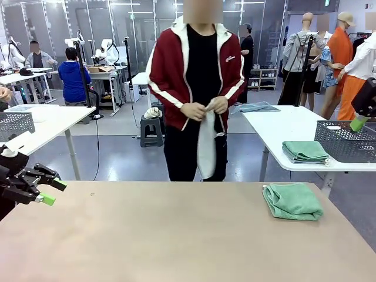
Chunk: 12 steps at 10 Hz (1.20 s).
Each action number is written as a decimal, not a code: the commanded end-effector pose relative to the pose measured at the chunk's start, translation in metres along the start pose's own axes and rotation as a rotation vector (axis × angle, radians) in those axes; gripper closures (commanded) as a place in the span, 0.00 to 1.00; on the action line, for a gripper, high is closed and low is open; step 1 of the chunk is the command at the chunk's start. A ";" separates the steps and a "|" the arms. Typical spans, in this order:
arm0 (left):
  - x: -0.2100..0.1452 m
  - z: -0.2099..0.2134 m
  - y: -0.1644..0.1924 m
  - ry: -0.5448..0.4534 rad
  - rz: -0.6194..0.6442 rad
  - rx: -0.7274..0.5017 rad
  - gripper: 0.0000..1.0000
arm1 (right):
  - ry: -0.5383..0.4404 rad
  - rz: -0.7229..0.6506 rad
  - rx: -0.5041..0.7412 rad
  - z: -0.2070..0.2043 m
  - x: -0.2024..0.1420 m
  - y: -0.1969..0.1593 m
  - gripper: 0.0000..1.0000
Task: Fold the towels and place them in the basket.
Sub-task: When a person lays out a Towel with hook on the table, fold it in half twice.
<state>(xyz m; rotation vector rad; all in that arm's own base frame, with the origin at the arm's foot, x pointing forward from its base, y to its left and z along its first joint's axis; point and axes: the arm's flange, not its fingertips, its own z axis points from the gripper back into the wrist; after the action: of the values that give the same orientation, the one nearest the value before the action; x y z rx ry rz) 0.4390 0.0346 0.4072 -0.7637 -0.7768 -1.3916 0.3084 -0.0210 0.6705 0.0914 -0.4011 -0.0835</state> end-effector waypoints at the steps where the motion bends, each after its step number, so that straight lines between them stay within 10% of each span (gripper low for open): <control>1: 0.003 0.001 -0.002 -0.015 0.000 0.004 0.27 | -0.003 -0.028 -0.005 0.001 0.003 0.003 0.15; 12: 0.003 0.001 -0.002 -0.015 0.000 0.004 0.27 | -0.003 -0.028 -0.005 0.001 0.003 0.003 0.15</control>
<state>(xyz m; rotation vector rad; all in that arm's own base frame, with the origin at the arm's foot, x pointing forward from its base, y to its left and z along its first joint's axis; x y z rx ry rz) 0.4390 0.0346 0.4072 -0.7637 -0.7768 -1.3916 0.3084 -0.0210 0.6710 0.0914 -0.4019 -0.0838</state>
